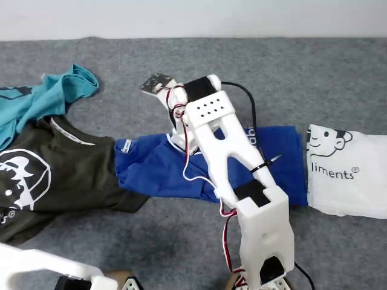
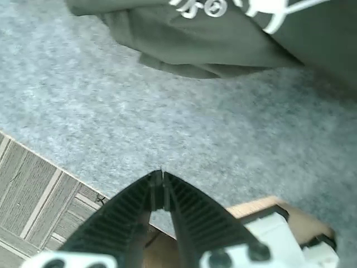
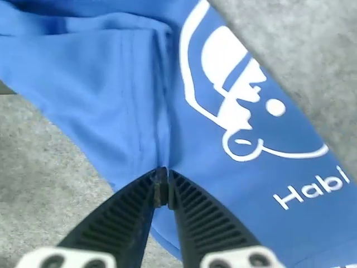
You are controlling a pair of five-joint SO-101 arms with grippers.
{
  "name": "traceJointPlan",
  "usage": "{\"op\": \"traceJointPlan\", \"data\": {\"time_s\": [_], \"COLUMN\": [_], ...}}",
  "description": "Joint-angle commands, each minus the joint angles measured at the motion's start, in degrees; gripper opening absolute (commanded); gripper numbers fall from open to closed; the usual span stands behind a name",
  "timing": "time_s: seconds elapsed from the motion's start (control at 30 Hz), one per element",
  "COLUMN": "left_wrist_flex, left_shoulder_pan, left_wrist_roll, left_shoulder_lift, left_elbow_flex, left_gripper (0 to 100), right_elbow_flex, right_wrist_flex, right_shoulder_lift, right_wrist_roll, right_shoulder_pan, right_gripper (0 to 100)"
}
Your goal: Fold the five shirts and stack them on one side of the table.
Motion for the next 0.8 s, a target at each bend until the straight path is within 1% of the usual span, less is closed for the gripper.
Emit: {"op": "traceJointPlan", "data": {"time_s": [0.0,0.1,0.17,0.3,0.37,0.43,0.5,0.57,0.7,0.77], "left_wrist_flex": [2.11,2.11,2.11,2.11,2.11,2.11,2.02,1.93,1.14,1.14], "left_shoulder_pan": [0.62,2.02,4.40,9.85,11.52,12.40,12.57,12.57,12.48,12.57], "left_wrist_roll": [-0.09,-1.58,-2.02,-6.24,-9.05,-11.87,-14.42,-15.65,-15.74,-15.74], "left_shoulder_lift": [-3.78,-9.93,-15.47,-27.43,-33.14,-37.98,-41.93,-44.31,-45.19,-45.19], "left_elbow_flex": [-2.42,-1.71,-0.31,6.55,10.42,13.05,15.08,16.92,19.30,19.47], "left_gripper": [0,0,0,0,0,0,1,2,11,13], "right_elbow_flex": [-2.11,-2.02,-2.02,-2.02,-2.02,-2.02,-2.02,-2.02,-2.02,-2.02], "right_wrist_flex": [2.51,2.42,2.42,2.33,2.33,2.33,2.33,2.24,2.15,2.15], "right_shoulder_lift": [-4.18,-6.46,-7.34,-7.43,-6.73,-5.41,-3.74,-1.71,3.30,5.58], "right_wrist_roll": [-2.20,-3.78,-3.78,-3.78,-3.78,-3.78,-4.48,-8.00,-11.52,-11.69], "right_shoulder_pan": [5.32,10.68,14.81,23.25,27.21,30.20,32.13,33.27,33.89,33.89], "right_gripper": [0.9,0.9,0.9,1.8,5.9,13.8,20.6,24.3,25.4,25.4]}}
